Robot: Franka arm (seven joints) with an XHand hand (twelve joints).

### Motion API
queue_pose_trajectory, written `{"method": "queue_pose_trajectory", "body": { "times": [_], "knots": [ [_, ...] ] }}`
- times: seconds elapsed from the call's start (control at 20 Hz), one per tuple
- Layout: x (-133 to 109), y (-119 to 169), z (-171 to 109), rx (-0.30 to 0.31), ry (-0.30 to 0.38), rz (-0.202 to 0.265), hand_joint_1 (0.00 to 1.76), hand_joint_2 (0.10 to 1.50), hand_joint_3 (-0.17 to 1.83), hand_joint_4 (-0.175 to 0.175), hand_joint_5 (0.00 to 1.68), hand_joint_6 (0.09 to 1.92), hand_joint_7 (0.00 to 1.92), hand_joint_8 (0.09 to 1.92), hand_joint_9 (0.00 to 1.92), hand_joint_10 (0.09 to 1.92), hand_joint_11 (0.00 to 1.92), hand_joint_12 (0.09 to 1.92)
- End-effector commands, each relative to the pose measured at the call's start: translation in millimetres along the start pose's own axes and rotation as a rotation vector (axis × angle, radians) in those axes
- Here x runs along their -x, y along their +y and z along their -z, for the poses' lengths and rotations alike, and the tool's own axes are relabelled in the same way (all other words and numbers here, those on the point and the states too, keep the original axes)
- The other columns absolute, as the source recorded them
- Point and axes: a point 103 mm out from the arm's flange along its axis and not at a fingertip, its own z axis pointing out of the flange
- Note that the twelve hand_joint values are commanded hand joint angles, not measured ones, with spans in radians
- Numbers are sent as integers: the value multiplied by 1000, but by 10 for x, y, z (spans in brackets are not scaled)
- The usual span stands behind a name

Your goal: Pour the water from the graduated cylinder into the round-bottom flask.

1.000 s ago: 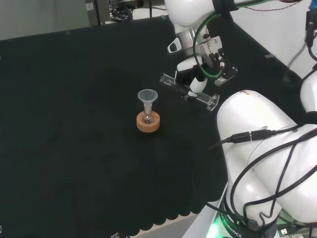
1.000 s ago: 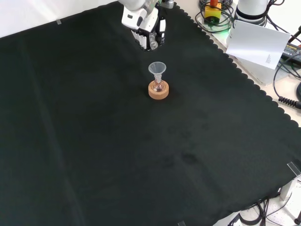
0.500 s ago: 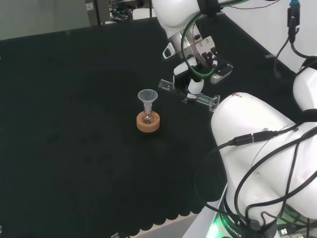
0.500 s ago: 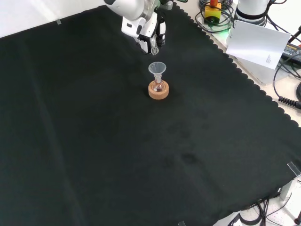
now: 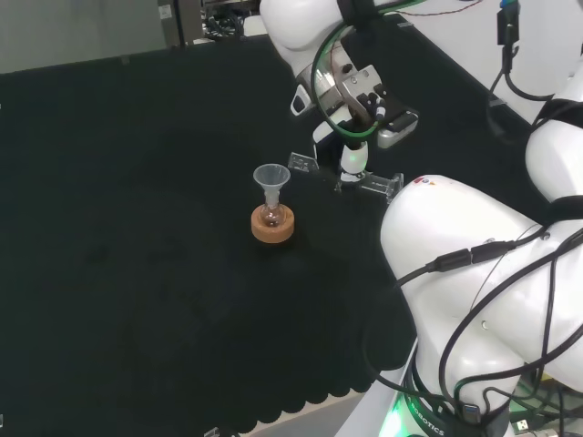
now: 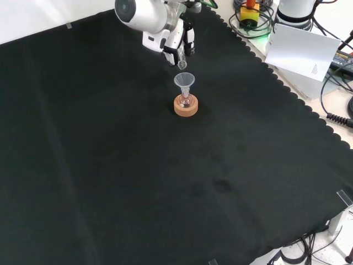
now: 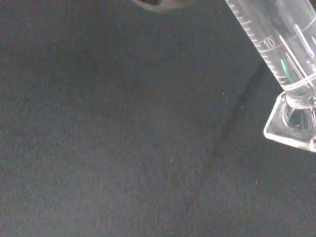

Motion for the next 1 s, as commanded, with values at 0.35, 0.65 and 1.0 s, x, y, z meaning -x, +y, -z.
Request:
{"method": "queue_pose_trajectory", "body": {
  "times": [0.35,0.65,1.0],
  "knots": [
    [-78,-17,116,-82,-31,-27,1395,1046,-1,-175,1060,849,978,978,1242,643,1224,798],
    [-92,-15,155,-119,-44,-38,1396,1046,-1,-175,1062,847,981,976,1242,641,1225,796],
    [-134,-12,185,-156,-61,-43,1396,1045,-1,-175,1063,845,983,974,1243,639,1224,794]
  ]
}}
